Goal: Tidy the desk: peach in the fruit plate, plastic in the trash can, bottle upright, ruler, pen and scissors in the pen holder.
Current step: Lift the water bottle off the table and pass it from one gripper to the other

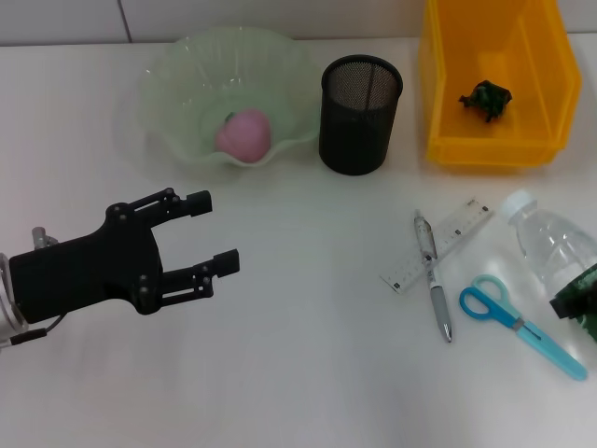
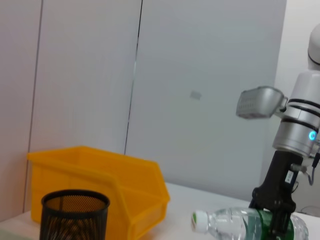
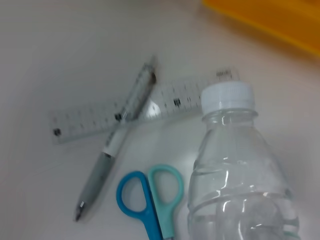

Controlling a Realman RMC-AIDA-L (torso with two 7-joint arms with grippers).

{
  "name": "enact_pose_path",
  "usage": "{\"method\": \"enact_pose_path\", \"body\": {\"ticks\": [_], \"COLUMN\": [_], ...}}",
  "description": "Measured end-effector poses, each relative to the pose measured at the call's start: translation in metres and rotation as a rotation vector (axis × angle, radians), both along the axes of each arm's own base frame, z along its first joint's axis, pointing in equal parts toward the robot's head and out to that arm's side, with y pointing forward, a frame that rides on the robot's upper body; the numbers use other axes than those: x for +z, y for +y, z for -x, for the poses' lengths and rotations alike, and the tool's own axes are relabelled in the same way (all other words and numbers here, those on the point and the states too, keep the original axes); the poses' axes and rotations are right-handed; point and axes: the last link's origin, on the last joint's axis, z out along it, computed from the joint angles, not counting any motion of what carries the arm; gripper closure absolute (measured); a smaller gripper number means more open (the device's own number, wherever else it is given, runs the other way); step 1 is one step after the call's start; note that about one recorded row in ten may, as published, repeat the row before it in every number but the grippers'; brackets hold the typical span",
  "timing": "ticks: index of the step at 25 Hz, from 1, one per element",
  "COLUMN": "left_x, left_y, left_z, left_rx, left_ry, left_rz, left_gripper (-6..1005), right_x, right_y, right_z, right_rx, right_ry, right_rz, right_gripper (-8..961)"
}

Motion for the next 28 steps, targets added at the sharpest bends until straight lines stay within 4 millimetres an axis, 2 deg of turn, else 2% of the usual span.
{"method": "enact_pose_path", "body": {"ticks": [1,4,5,6,9,10,11,14,15,16,20,28], "left_x": [0.000,0.002,0.004,0.007,0.014,0.016,0.016,0.014,0.010,0.010,-0.004,-0.021], "left_y": [0.000,-0.002,-0.002,-0.003,-0.002,0.000,0.000,0.006,0.012,0.012,0.022,0.027], "left_z": [0.000,-0.003,-0.005,-0.007,-0.015,-0.022,-0.022,-0.034,-0.043,-0.043,-0.068,-0.086], "left_rx": [0.000,-0.011,-0.013,-0.014,0.009,0.041,0.041,0.080,0.085,0.085,0.037,-0.026], "left_ry": [0.000,-0.030,-0.048,-0.080,-0.229,-0.366,-0.366,-0.505,-0.532,-0.532,-0.504,-0.426], "left_rz": [0.000,-0.006,-0.014,-0.028,-0.081,-0.083,-0.083,-0.023,0.043,0.043,0.204,0.291], "left_gripper": [198,198,198,198,199,199,199,199,199,199,199,199], "right_x": [0.000,0.016,0.029,0.029,0.042,0.041,0.041,0.033,0.024,0.024,-0.009,-0.033], "right_y": [0.000,-0.007,-0.013,-0.013,-0.020,-0.026,-0.026,-0.031,-0.031,-0.031,-0.031,-0.020], "right_z": [0.000,0.001,0.001,0.001,0.002,0.005,0.005,0.005,0.007,0.007,0.008,0.020], "right_rx": [0.000,0.031,0.077,0.077,0.223,0.370,0.370,0.535,0.621,0.621,0.728,0.768], "right_ry": [0.000,0.074,0.149,0.149,0.318,0.497,0.497,0.678,0.749,0.749,0.850,0.947], "right_rz": [0.000,-0.047,-0.104,-0.104,-0.186,-0.223,-0.223,-0.249,-0.225,-0.225,-0.102,-0.020], "right_gripper": [195,197,198,199,201,200,198,194,193,192,187,176]}}
